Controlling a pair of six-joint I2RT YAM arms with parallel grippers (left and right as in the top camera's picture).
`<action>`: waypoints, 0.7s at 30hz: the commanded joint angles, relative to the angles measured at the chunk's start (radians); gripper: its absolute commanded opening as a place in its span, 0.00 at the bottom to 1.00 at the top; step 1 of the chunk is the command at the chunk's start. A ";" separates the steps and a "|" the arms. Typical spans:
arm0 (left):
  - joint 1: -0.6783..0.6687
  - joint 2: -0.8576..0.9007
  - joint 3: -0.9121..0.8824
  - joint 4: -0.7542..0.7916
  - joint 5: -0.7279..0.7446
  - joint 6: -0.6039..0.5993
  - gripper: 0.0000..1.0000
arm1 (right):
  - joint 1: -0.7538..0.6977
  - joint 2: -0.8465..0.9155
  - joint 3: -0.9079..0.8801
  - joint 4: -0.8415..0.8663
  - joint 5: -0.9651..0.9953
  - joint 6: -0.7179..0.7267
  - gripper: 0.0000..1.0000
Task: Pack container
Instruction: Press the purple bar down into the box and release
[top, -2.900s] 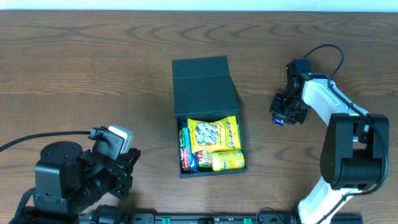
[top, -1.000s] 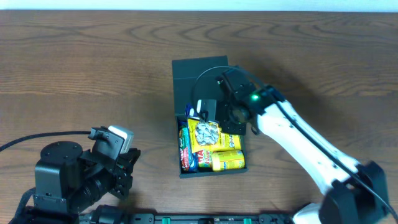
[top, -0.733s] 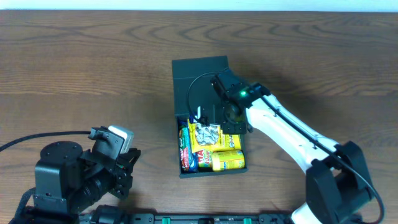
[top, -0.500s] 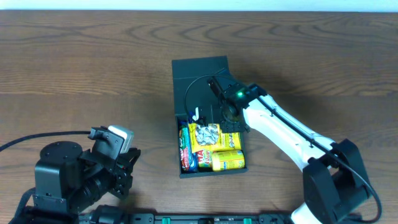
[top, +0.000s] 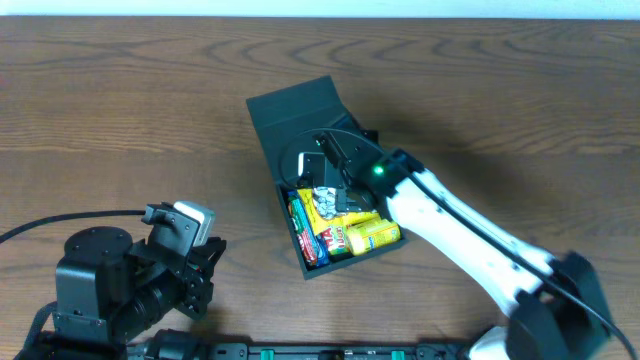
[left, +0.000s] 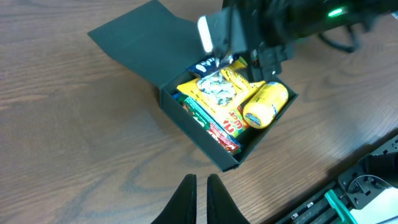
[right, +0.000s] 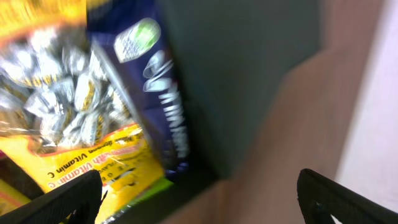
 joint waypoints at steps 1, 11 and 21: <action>0.003 0.002 0.001 0.001 -0.003 0.011 0.08 | 0.011 -0.121 0.008 0.011 -0.039 0.079 0.99; 0.003 0.002 0.001 0.001 -0.003 0.011 0.08 | -0.031 -0.123 -0.001 -0.002 -0.426 0.415 0.02; 0.003 0.002 0.001 -0.010 -0.003 0.011 0.08 | -0.079 0.119 -0.001 0.119 -0.536 0.591 0.02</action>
